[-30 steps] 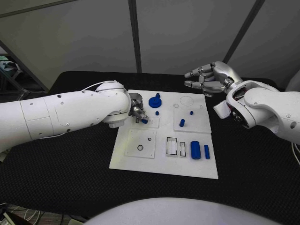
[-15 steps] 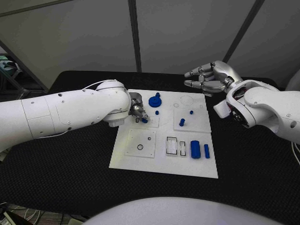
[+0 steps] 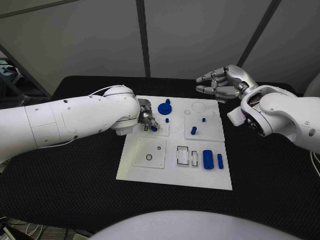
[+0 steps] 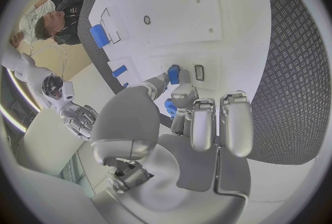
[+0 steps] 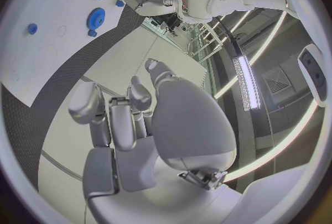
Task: Assemble the parts on the task board
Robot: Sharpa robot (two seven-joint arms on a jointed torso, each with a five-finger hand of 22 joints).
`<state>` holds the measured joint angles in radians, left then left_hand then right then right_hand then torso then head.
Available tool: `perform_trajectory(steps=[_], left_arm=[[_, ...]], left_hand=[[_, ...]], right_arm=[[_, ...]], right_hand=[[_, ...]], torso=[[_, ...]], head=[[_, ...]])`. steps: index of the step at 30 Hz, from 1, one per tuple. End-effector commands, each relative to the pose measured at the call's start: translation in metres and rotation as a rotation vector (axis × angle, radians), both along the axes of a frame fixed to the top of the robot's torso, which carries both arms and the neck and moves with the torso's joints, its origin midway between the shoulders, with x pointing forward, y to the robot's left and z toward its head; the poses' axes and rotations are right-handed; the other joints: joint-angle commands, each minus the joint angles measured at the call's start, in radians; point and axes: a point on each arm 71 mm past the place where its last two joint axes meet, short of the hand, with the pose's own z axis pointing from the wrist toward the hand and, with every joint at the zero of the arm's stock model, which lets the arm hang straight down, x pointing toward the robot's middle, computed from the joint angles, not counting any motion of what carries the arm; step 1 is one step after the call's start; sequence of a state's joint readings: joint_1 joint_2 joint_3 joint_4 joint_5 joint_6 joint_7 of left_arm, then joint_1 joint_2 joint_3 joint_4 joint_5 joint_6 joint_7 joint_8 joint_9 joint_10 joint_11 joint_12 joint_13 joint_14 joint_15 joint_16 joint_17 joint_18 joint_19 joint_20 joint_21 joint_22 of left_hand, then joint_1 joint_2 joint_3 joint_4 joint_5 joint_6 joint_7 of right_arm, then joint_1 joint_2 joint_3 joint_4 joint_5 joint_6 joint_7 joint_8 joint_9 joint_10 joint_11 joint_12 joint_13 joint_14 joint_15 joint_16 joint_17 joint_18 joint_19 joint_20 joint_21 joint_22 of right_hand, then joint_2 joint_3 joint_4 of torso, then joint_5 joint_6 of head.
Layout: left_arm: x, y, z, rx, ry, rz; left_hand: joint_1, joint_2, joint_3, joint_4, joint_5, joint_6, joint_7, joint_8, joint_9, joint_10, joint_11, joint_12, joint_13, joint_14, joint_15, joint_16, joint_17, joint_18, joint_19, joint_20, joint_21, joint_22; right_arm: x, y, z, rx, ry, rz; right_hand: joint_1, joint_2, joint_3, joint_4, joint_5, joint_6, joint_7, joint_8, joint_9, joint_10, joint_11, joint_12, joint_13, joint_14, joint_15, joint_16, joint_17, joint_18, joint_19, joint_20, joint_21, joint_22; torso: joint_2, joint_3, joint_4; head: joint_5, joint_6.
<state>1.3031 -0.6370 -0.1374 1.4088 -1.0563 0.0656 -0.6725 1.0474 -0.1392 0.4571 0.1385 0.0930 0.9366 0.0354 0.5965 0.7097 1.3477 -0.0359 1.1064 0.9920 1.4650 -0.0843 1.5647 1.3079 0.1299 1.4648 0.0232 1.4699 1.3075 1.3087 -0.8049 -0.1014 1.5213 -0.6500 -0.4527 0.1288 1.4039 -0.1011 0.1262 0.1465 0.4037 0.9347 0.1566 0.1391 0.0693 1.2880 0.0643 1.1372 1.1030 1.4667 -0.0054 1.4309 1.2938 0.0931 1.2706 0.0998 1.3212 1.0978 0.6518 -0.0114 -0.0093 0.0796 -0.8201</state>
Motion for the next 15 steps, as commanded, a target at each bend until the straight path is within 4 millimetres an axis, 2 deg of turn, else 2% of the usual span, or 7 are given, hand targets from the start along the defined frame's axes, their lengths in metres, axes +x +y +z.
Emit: perform_trajectory(steps=[1,7,15], left_arm=[[0.0005,0.0003,-0.0005,0.011,0.01,0.005],[0.0013,0.0001,-0.0008,0.013,0.012,0.006],[0.0022,0.0006,-0.0012,0.014,0.016,0.009]], left_hand=[[-0.01,0.009,-0.014,0.004,-0.003,0.006,-0.002,-0.004,0.002,-0.006,-0.001,-0.004,-0.002,0.105,-0.009,0.005,0.261,-0.099,0.049,-0.007,0.007,0.139],[-0.015,0.016,-0.027,0.014,-0.003,0.008,-0.003,-0.004,0.004,-0.006,-0.002,-0.006,-0.007,0.105,-0.009,0.005,0.261,-0.099,0.05,-0.007,0.008,0.142],[-0.038,0.022,-0.074,0.045,-0.002,0.012,-0.003,-0.005,0.008,-0.004,-0.002,-0.004,-0.012,0.105,-0.01,0.005,0.261,-0.101,0.053,-0.007,0.012,0.149]], right_arm=[[-0.0004,0.0012,0.0014,0.003,-0.001,0.008],[-0.0004,0.0011,0.0014,0.003,0.0,0.008],[-0.0003,0.001,0.0013,0.003,0.001,0.008]], right_hand=[[-0.008,0.002,0.003,0.003,0.004,-0.003,-0.002,0.001,-0.001,-0.004,-0.001,-0.004,-0.001,0.042,-0.005,-0.006,0.0,0.007,-0.004,0.0,-0.005,-0.001],[-0.009,0.002,0.003,0.004,0.003,-0.004,-0.002,0.001,-0.001,-0.004,-0.001,-0.004,-0.001,0.042,-0.005,-0.006,0.0,0.007,-0.003,0.0,-0.005,0.0],[-0.01,0.002,0.003,0.004,0.003,-0.004,-0.002,0.001,-0.001,-0.004,-0.001,-0.004,-0.001,0.042,-0.005,-0.006,-0.001,0.007,-0.003,0.0,-0.005,-0.001]], torso=[[0.0,-0.0002,0.0001],[0.0,-0.0005,0.0004],[-0.001,-0.0007,0.0006]], head=[[-0.001,0.0],[-0.002,-0.001],[-0.003,-0.002]])
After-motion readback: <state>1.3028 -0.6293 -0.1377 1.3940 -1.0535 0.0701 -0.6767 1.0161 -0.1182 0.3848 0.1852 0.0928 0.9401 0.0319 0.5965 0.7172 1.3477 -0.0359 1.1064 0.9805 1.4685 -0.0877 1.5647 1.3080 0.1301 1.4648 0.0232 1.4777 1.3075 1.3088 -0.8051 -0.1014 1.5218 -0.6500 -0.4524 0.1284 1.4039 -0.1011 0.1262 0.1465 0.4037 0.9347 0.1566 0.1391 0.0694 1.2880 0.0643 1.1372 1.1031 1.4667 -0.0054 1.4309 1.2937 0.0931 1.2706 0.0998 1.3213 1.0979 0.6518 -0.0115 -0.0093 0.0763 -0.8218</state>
